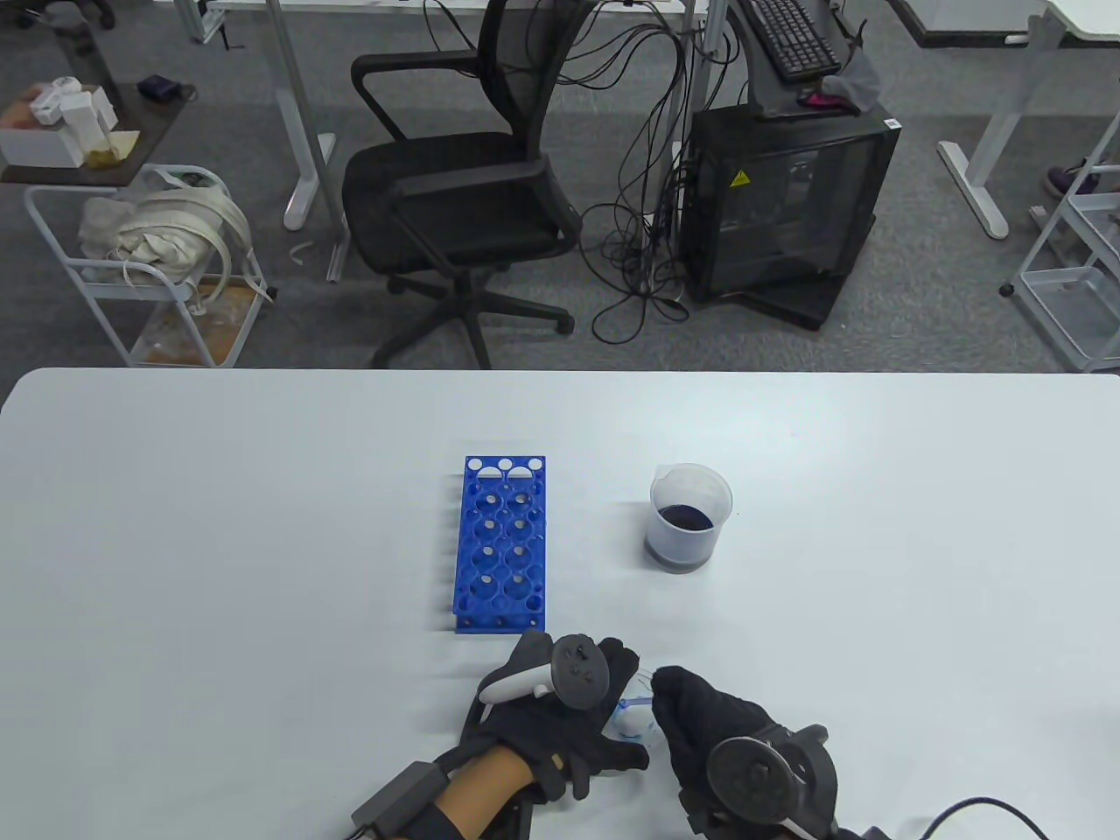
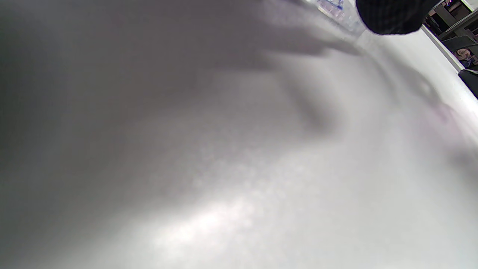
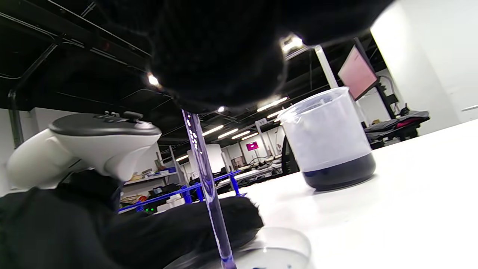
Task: Dip glass rod and spread liquid on culture dish
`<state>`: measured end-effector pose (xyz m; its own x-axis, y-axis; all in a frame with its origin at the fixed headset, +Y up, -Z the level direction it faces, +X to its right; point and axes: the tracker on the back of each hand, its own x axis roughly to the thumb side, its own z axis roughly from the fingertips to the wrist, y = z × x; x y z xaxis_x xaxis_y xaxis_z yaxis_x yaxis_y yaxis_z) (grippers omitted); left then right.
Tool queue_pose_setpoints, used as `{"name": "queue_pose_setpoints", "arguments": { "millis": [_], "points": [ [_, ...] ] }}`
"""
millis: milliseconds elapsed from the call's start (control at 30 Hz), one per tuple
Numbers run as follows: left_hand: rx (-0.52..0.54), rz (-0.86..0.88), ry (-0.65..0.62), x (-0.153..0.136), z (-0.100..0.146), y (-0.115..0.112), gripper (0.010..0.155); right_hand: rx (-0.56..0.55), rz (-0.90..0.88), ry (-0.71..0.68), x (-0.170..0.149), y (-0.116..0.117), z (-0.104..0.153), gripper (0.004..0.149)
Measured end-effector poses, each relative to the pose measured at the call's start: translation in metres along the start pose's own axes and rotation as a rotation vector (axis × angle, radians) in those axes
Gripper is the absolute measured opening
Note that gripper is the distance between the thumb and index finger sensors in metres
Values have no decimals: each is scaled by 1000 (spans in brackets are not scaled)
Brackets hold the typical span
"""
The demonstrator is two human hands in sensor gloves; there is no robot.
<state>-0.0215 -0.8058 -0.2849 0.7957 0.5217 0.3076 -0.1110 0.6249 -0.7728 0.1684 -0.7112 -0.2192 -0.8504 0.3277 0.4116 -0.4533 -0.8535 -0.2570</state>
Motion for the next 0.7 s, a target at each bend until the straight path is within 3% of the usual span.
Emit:
{"name": "queue_pose_setpoints", "arguments": {
  "millis": [400, 700],
  "points": [
    [-1, 1, 0, 0, 0, 0, 106, 34, -10, 41, -3, -17, 5, 37],
    [-1, 1, 0, 0, 0, 0, 106, 85, -117, 43, 7, -3, 7, 37]
  ]
}}
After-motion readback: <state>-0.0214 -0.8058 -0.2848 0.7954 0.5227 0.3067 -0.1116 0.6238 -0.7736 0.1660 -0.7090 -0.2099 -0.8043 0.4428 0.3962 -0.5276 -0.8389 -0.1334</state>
